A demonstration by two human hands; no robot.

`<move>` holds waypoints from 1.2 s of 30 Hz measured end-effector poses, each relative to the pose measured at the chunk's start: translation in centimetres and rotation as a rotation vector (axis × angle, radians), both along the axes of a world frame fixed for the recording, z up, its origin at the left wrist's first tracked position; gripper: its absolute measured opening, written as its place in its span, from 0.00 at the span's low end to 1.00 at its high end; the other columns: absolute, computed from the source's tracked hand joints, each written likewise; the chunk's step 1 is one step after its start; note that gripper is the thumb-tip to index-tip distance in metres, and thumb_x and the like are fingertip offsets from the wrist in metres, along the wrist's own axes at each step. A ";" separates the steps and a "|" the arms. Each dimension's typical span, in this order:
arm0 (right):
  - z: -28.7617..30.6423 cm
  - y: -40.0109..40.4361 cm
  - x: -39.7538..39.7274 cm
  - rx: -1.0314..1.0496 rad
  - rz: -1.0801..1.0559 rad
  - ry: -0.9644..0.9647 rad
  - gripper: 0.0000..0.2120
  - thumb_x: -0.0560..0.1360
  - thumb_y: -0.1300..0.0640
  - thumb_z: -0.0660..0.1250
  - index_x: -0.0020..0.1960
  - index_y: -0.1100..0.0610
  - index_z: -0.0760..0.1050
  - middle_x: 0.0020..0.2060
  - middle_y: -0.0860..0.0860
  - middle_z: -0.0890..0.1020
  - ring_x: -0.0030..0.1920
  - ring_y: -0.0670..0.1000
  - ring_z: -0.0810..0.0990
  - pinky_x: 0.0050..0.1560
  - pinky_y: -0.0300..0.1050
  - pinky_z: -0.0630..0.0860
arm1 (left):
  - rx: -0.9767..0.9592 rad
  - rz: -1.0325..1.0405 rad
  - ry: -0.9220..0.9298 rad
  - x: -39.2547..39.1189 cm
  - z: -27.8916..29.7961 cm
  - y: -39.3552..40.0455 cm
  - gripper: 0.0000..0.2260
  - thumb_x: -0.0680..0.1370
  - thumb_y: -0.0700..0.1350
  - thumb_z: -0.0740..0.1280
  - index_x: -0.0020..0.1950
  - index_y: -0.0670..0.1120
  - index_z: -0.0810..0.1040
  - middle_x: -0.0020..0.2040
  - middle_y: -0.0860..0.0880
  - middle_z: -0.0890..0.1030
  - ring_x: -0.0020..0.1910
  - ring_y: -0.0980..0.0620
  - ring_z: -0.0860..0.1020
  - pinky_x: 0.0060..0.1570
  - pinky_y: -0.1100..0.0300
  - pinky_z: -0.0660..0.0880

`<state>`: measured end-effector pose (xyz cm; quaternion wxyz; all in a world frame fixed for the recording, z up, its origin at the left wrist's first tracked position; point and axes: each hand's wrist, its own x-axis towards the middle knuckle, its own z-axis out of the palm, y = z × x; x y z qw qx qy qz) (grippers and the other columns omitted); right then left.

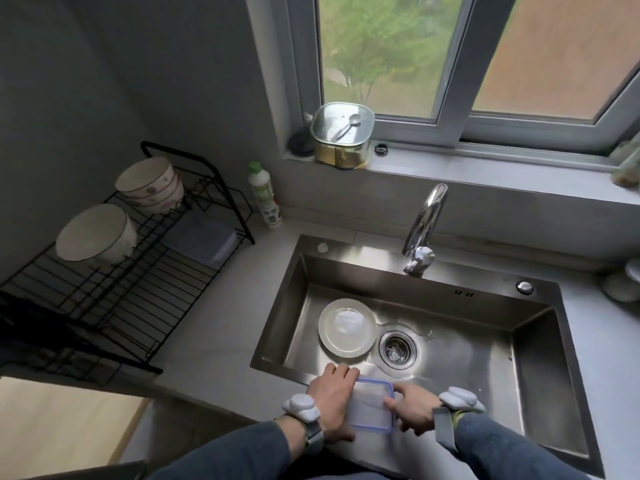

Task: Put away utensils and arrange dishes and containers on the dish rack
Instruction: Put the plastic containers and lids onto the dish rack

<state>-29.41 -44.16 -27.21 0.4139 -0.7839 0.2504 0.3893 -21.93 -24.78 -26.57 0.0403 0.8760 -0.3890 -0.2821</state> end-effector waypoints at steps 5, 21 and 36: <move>1.7 3.7 5.4 0.228 -0.265 -0.092 0.13 0.80 0.47 0.65 0.61 0.53 0.75 0.43 0.53 0.81 0.33 0.51 0.79 0.29 0.40 0.72 | -0.163 0.140 0.022 6.3 3.6 5.3 0.44 0.64 0.56 0.77 0.76 0.54 0.60 0.71 0.55 0.66 0.66 0.51 0.67 0.62 0.55 0.73; 8.9 14.3 21.3 0.447 -0.616 -0.368 0.24 0.78 0.43 0.68 0.59 0.64 0.77 0.46 0.58 0.81 0.38 0.55 0.82 0.35 0.43 0.77 | -0.719 1.091 0.729 18.2 6.3 13.5 0.40 0.70 0.68 0.71 0.75 0.47 0.68 0.69 0.47 0.75 0.64 0.47 0.76 0.61 0.49 0.78; 1.8 12.6 19.9 0.193 -0.500 -0.157 0.16 0.80 0.48 0.65 0.61 0.59 0.74 0.49 0.53 0.83 0.35 0.53 0.82 0.33 0.43 0.75 | -1.090 1.597 0.728 28.4 5.3 15.7 0.14 0.80 0.56 0.68 0.45 0.46 0.76 0.42 0.46 0.75 0.39 0.50 0.76 0.39 0.57 0.77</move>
